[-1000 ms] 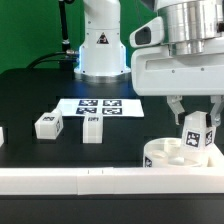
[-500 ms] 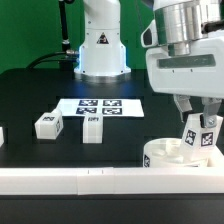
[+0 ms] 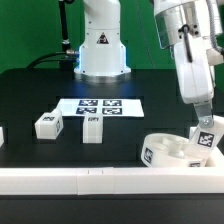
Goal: Assemble stool
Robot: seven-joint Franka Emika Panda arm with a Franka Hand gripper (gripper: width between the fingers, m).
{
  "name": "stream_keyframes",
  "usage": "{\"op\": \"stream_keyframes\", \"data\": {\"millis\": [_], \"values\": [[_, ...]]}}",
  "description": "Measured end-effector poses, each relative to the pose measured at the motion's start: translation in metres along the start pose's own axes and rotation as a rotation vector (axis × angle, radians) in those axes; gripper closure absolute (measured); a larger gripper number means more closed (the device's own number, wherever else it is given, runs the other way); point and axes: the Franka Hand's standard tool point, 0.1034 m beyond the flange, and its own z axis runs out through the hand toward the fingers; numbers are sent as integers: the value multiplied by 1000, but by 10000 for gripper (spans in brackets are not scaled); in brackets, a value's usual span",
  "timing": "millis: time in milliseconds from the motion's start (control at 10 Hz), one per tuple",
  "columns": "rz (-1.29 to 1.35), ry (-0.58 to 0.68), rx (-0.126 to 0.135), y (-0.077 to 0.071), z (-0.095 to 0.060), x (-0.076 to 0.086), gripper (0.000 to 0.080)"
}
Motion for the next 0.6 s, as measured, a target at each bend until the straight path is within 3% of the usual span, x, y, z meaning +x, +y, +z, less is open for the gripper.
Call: {"op": "stream_keyframes", "data": {"millis": [200,300,400,500,600], "values": [[226,-15,-1,1,0,0,459],[236,-17,-1,1,0,0,459],[210,-17,0,0,-1,0,390],[156,-21,11,-6,-10,4,390],[108,-24,27,-12,-25,10,210]]}}
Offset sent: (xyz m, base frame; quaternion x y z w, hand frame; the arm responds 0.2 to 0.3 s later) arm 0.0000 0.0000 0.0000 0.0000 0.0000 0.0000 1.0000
